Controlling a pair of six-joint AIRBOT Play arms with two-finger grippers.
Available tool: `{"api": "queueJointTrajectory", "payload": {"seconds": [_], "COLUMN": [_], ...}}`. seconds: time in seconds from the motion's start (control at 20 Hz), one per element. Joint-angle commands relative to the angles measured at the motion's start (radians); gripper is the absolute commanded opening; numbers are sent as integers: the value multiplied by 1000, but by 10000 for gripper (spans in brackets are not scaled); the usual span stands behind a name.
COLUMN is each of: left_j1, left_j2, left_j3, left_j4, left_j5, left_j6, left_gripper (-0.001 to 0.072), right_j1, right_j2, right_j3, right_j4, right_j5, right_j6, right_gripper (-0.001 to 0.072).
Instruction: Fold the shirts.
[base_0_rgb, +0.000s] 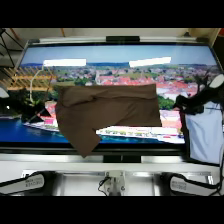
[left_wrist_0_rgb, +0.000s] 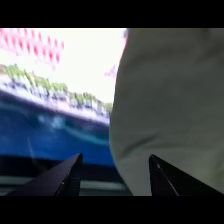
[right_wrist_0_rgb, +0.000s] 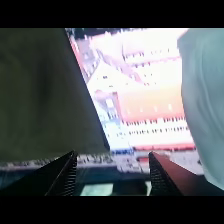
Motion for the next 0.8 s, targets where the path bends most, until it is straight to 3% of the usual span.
{"api": "queueJointTrajectory", "payload": {"seconds": [0.0, 0.1, 0.2, 0.3, 0.35, 0.4, 0.5, 0.75], "left_j1": [12, -8, -54, -101, -119, -129, -129, -127], "left_j2": [97, 93, 92, 87, 87, 87, 90, 97], "left_j3": [-288, -380, -425, -432, -431, -431, -430, -409], "left_j4": [-190, -298, -310, -311, -314, -314, -314, -313], "left_j5": [141, 219, 311, 391, 418, 439, 447, 412], "left_j6": [91, 141, 140, 138, 126, 117, 119, 130], "left_gripper": [482, 480, 468, 434, 360, 223, 37, 33], "right_j1": [-48, -40, -40, -40, -40, -37, -14, 122], "right_j2": [67, 69, 65, 59, 53, 46, 26, -65], "right_j3": [-135, -163, -168, -168, -173, -188, -238, -305], "right_j4": [53, 98, 128, 130, 131, 132, 138, 193], "right_j5": [62, 25, -11, -37, -48, -64, -115, -292], "right_j6": [-48, -40, -40, -56, -55, -52, -53, -53], "right_gripper": [558, 558, 562, 632, 632, 631, 631, 627]}}
